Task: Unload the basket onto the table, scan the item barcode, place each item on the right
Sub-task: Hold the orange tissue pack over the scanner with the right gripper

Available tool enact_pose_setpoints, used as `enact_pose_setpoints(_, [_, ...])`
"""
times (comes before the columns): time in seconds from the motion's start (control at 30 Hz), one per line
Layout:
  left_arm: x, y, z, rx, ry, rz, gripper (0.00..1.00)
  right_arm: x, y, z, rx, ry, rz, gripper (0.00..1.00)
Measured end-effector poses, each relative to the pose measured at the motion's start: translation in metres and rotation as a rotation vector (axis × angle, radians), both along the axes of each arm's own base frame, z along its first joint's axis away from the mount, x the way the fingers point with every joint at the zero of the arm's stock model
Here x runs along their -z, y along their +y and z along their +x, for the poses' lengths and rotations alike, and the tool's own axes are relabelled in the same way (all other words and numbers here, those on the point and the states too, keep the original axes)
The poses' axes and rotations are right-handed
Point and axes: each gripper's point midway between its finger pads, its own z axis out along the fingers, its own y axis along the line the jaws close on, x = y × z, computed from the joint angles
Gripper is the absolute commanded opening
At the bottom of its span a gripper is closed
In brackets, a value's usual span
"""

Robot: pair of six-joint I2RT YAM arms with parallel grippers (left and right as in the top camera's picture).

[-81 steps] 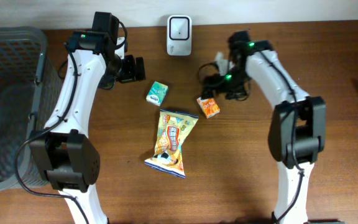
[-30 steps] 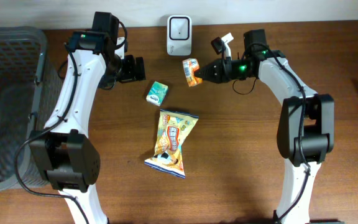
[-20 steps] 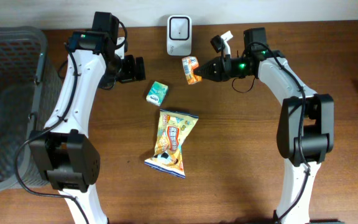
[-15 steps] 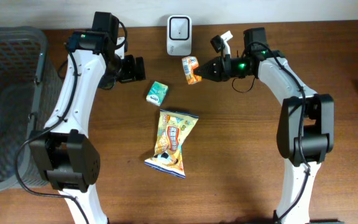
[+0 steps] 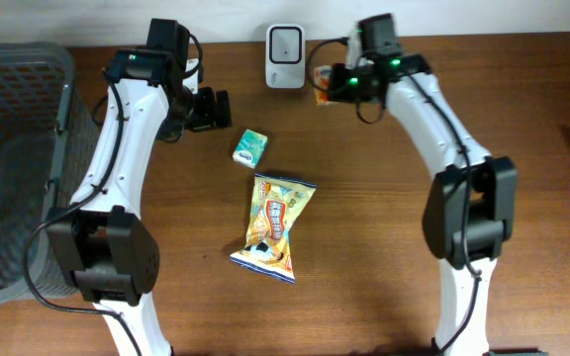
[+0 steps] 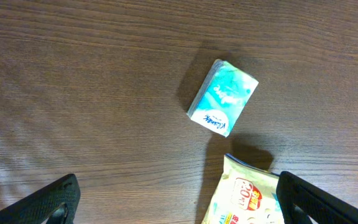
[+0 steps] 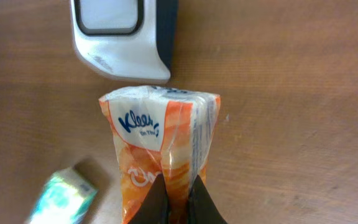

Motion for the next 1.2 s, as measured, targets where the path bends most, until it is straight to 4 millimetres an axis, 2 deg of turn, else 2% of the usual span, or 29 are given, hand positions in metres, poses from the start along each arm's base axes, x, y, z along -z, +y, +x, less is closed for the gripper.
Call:
enact_pose_setpoints(0.03, [0.000,0.000,0.000,0.000,0.000,0.000,0.99,-0.005,0.003,0.006,0.009,-0.059,-0.099,0.04])
enact_pose_setpoints(0.1, [0.000,0.000,0.000,0.000,-0.002,0.000,0.99,-0.036,0.019,0.030,-0.033,-0.315,-0.404,0.04])
enact_pose_setpoints(0.17, [0.000,0.000,0.000,0.000,-0.002,0.000,0.99,-0.069,0.042,0.043,-0.098,-0.510,-0.591,0.04])
enact_pose_setpoints(0.2, [0.000,0.000,0.000,0.000,-0.001,0.000,0.99,-0.086,0.053,0.048,-0.124,-0.593,-0.656,0.04])
enact_pose_setpoints(0.3, [0.000,0.000,0.000,0.000,0.000,0.000,0.99,-0.102,0.056,0.058,-0.122,-0.685,-0.740,0.04])
enact_pose_setpoints(0.4, [0.000,0.000,0.000,0.000,0.000,0.000,0.99,-0.091,0.054,0.070,-0.154,-0.710,-0.776,0.04])
enact_pose_setpoints(0.43, [0.000,0.000,0.000,0.000,0.000,0.000,0.99,-0.077,0.056,0.074,-0.195,-0.706,-0.794,0.04])
enact_pose_setpoints(0.53, [0.000,0.000,0.000,0.000,0.000,0.000,0.99,-0.053,0.066,0.084,-0.272,-0.736,-0.841,0.04])
enact_pose_setpoints(0.63, [0.000,0.000,0.000,0.000,0.000,0.000,0.99,-0.034,0.077,0.086,-0.380,-0.743,-0.871,0.04])
enact_pose_setpoints(0.77, [0.000,0.000,0.000,0.000,0.000,0.000,0.99,-0.034,0.087,0.085,-0.454,-0.776,-0.867,0.04])
enact_pose_setpoints(0.9, [0.000,0.000,0.000,0.000,0.000,0.000,0.99,-0.036,0.089,0.086,-0.457,-0.786,-0.867,0.04])
enact_pose_setpoints(0.97, [0.000,0.000,0.000,0.000,0.000,0.000,0.99,-0.057,0.074,0.096,-0.283,-0.837,-0.873,0.04])
enact_pose_setpoints(1.0, [0.000,0.000,0.000,0.000,-0.001,0.000,0.99,-0.071,0.060,0.099,-0.155,-0.855,-0.876,0.04])
enact_pose_setpoints(1.03, [0.000,0.000,0.000,0.000,0.000,0.000,0.99,-0.086,0.037,0.101,0.025,-0.864,-0.872,0.04])
enact_pose_setpoints(1.1, [0.000,0.000,0.000,0.000,0.000,0.000,0.99,-0.097,-0.025,0.098,0.304,-0.801,-0.936,0.04])
enact_pose_setpoints(1.13, [0.000,0.000,0.000,0.000,0.000,0.000,0.99,-0.096,-0.071,0.094,0.445,-0.726,-1.003,0.04])
enact_pose_setpoints(1.2, [0.000,0.000,0.000,0.000,0.000,0.000,0.99,-0.093,-0.139,0.082,0.617,-0.609,-1.107,0.04])
